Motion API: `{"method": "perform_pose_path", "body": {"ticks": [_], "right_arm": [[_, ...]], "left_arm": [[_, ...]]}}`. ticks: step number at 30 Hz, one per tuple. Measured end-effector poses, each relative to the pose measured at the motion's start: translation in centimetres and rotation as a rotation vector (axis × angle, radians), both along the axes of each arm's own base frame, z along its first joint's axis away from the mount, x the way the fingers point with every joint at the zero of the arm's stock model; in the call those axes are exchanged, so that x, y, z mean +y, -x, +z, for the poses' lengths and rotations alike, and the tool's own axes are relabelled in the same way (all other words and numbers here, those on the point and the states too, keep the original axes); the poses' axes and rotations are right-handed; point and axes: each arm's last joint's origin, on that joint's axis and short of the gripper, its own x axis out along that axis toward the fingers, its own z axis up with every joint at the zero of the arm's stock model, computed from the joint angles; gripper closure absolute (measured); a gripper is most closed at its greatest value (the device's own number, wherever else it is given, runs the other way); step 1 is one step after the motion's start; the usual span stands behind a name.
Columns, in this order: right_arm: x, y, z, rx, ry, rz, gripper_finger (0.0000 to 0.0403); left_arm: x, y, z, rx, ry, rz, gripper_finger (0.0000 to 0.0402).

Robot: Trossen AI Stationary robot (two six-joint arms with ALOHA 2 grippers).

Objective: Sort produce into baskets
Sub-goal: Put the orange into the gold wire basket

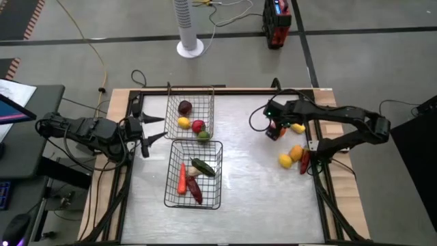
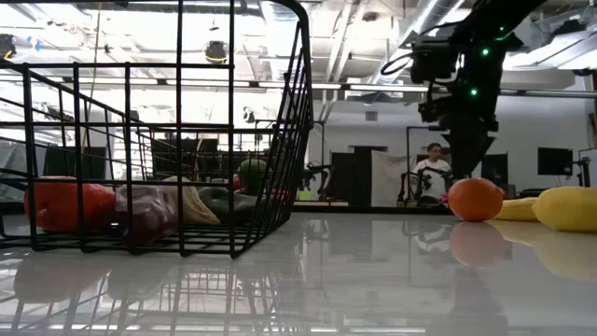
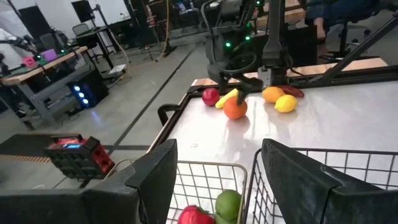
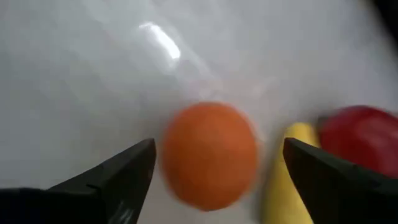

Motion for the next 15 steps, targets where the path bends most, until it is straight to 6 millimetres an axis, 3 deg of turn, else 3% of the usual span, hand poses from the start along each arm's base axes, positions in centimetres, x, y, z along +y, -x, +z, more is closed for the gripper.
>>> {"method": "perform_pose_path", "body": {"ticks": [4,10,15], "right_arm": [[0.0,0.5,-0.9,0.005,-0.055,-0.02,0.0005],[-0.2,1.6,-3.0,0.029,-0.061,-0.051,0.002],[-0.4,1.8,-3.4,0.033,-0.033,-0.065,0.0041]], "left_arm": [[0.0,0.0,0.0,0.005,-0.002,0.001,0.0178],[0.0,0.0,-0.1,0.008,-0.004,0.001,0.0178],[0.0,0.0,-0.1,0.007,-0.004,0.001,0.0178]]}}
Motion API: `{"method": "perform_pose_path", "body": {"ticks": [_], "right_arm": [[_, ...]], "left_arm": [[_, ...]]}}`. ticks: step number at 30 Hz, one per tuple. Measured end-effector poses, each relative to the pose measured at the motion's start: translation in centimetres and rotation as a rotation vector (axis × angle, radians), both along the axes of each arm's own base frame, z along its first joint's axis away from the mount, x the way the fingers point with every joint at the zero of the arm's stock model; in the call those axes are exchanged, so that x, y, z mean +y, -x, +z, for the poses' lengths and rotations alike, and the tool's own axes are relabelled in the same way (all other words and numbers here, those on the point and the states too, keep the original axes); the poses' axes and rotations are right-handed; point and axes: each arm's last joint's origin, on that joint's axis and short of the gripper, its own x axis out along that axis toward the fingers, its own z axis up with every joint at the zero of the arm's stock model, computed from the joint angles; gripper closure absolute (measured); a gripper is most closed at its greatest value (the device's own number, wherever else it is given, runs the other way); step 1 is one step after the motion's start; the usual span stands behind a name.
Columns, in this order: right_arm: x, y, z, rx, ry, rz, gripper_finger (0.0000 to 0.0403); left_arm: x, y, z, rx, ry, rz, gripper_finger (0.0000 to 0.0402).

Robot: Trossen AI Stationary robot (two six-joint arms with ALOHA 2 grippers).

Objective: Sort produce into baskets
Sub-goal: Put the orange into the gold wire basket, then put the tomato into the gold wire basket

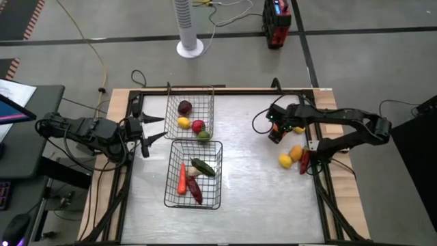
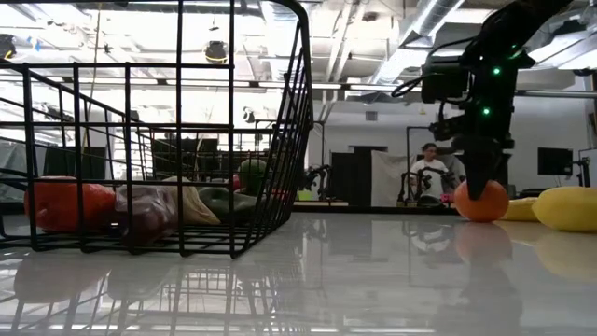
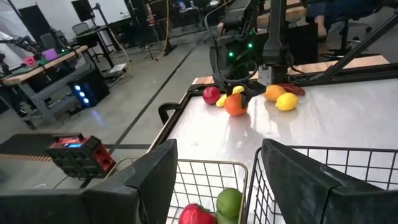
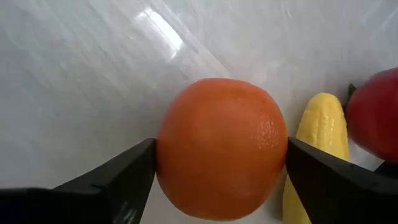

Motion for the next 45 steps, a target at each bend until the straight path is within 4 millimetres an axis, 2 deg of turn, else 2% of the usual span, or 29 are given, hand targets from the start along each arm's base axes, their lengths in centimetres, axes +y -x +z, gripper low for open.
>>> {"method": "perform_pose_path", "body": {"ticks": [5,9,14,18,20,23,30,35,40,45], "right_arm": [[0.2,-0.9,0.9,-0.032,-0.002,0.028,0.0067],[0.6,-3.4,3.7,-0.2,0.024,0.099,0.0072],[1.6,-7.7,8.6,-0.562,0.188,0.237,0.0074],[2.6,-10.2,11.9,-0.89,0.328,0.323,0.0071],[2.8,-11.3,12.7,-1.035,0.343,0.347,0.0065],[2.6,-13.1,12.0,-1.121,0.299,0.377,0.0058],[1.3,-18.8,9.5,-1.038,0.286,0.428,0.0053],[0.5,-21.5,8.6,-0.884,0.274,0.49,0.0029],[-0.1,-22.3,9.4,-0.752,0.242,0.52,0.0007],[-0.3,-20.5,11.0,-0.615,0.194,0.521,0.0017]], "left_arm": [[0.0,0.0,0.0,-0.003,-0.004,-0.001,0.0178],[0.0,0.0,0.1,-0.001,-0.015,0.002,0.0178],[0.0,-0.1,0.3,-0.025,-0.02,-0.001,0.0178],[-0.1,-0.3,0.3,-0.025,-0.021,-0.001,0.0178],[-0.1,-0.5,0.2,-0.017,-0.024,-0.001,0.0178],[-0.2,-0.8,0.1,-0.001,-0.037,-0.003,0.0178],[-0.3,-1.2,0.1,0.008,-0.059,-0.006,0.0178],[-0.3,-1.2,0.1,0.007,-0.062,-0.006,0.0178],[-0.3,-1.1,0.0,0.013,-0.066,-0.006,0.0178],[-0.3,-1.1,-0.1,0.026,-0.055,-0.003,0.0178]]}}
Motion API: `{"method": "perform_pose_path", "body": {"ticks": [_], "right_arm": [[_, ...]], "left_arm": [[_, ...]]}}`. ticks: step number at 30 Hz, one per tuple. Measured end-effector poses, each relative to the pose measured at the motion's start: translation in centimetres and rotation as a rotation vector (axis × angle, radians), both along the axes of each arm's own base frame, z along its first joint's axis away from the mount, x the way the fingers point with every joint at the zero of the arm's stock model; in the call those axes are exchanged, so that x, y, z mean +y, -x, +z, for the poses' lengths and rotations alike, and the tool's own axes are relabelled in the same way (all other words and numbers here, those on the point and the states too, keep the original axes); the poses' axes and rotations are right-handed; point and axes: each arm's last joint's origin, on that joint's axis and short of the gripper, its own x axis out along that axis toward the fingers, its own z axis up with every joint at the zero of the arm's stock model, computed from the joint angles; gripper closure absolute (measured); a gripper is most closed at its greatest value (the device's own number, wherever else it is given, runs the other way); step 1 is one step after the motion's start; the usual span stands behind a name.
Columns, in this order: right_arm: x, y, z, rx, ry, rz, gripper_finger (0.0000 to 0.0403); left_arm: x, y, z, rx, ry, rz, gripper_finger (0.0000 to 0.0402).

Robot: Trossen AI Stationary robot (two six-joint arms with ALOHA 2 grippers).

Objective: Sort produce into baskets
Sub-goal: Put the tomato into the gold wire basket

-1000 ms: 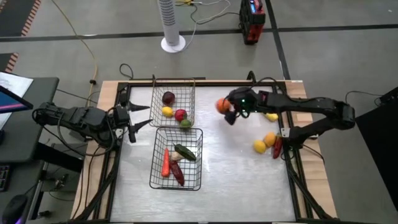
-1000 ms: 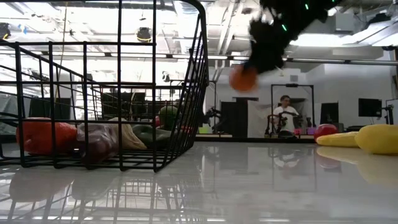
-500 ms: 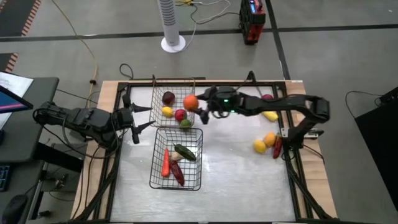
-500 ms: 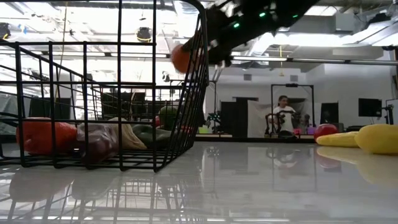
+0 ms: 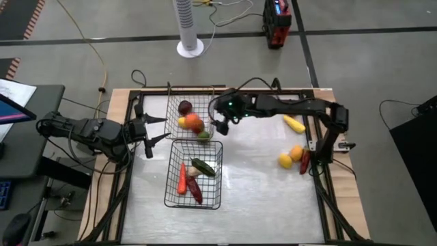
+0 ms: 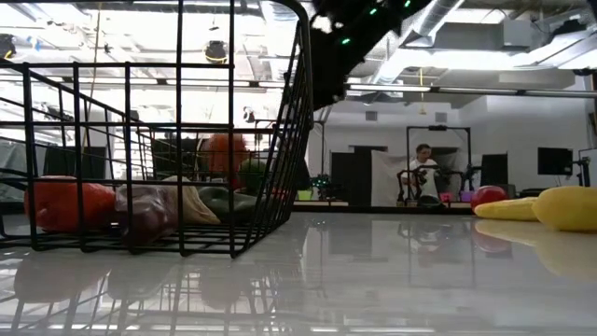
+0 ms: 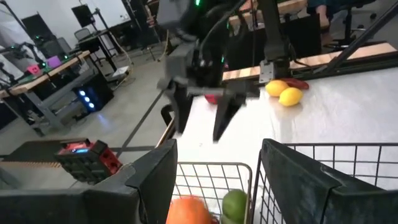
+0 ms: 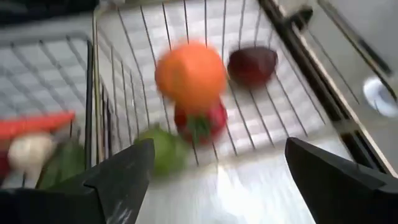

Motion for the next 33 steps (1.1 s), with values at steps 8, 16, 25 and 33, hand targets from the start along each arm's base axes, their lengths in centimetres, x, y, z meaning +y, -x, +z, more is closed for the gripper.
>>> {"method": "perform_pose_path", "body": {"ticks": [8,16,25,33], "right_arm": [[-1.0,8.1,-0.3,0.492,0.037,-0.285,0.0019],[-3.2,15.3,-4.4,0.794,-0.144,-0.567,0.0019],[-6.8,19.6,-6.8,0.836,-0.098,-0.853,0.0019],[-10.3,21.8,-7.6,0.796,-0.179,-0.958,0.0019]], "left_arm": [[0.0,0.1,-0.2,0.012,0.028,0.008,0.0178],[0.0,0.1,-0.2,0.009,0.038,0.01,0.0178],[0.0,0.0,-0.2,0.015,0.022,0.007,0.0178],[0.0,0.1,-0.4,0.027,0.019,0.007,0.0178]]}}
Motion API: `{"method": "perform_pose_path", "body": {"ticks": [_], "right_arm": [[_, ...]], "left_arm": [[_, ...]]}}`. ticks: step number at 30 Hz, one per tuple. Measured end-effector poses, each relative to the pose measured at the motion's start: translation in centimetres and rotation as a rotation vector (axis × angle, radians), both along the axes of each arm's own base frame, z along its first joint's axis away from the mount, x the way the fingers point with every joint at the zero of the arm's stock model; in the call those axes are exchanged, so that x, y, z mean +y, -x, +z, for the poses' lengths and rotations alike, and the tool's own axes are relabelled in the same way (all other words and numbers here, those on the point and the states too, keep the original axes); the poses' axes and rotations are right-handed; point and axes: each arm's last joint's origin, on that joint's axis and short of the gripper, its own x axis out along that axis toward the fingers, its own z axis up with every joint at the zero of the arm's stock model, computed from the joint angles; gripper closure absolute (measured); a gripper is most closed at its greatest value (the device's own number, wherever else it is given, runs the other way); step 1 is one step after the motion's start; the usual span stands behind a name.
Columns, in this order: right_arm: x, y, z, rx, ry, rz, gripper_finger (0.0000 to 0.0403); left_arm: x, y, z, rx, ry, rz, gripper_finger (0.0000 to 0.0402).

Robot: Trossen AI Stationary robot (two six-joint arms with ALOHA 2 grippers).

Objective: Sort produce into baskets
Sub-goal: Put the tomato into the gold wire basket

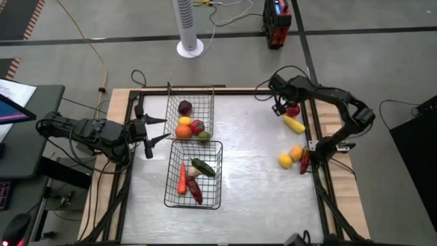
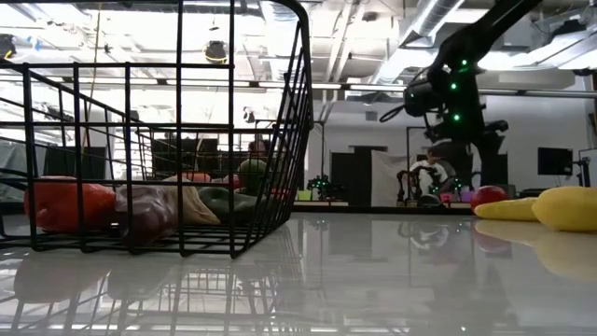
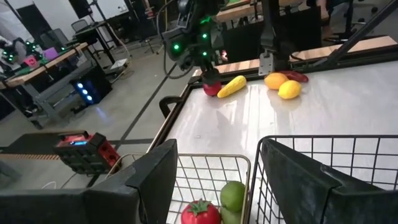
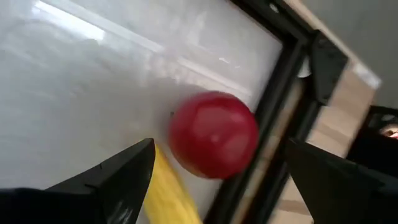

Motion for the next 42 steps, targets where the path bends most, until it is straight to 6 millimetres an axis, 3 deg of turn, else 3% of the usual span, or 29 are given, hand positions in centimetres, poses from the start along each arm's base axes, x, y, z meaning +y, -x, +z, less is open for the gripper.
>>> {"method": "perform_pose_path", "body": {"ticks": [5,14,20,25,29,33,38,42], "right_arm": [[-1.6,0.8,-1.6,-0.067,-0.099,-0.06,0.0019],[-2.9,1.0,-4.3,0.001,-0.181,-0.115,0.0049],[-2.6,1.0,-4.2,0.01,-0.185,-0.104,0.0074],[-1.6,0.1,-3.0,-0.074,-0.203,-0.064,0.0075],[-0.2,-2.4,-0.9,-0.285,-0.2,0.046,0.0075],[2.1,-6.2,2.1,-0.582,-0.126,0.242,0.0075],[6.2,-11.7,5.9,-0.947,0.07,0.561,0.0075],[9.6,-15.8,7.2,-1.155,0.216,0.728,0.0074]], "left_arm": [[0.0,0.0,0.0,0.005,-0.002,0.0,0.0178],[0.0,0.1,-0.2,0.025,-0.003,0.001,0.0178],[0.0,0.1,-0.3,0.028,-0.009,0.0,0.0178],[0.0,0.1,-0.3,0.028,-0.01,0.0,0.0178],[0.0,0.0,-0.1,0.017,-0.016,-0.003,0.0178],[0.0,0.0,0.0,0.004,-0.018,-0.005,0.0178],[0.0,0.0,0.1,0.004,-0.03,-0.008,0.0178],[0.0,-0.1,0.3,-0.016,-0.033,-0.01,0.0178]]}}
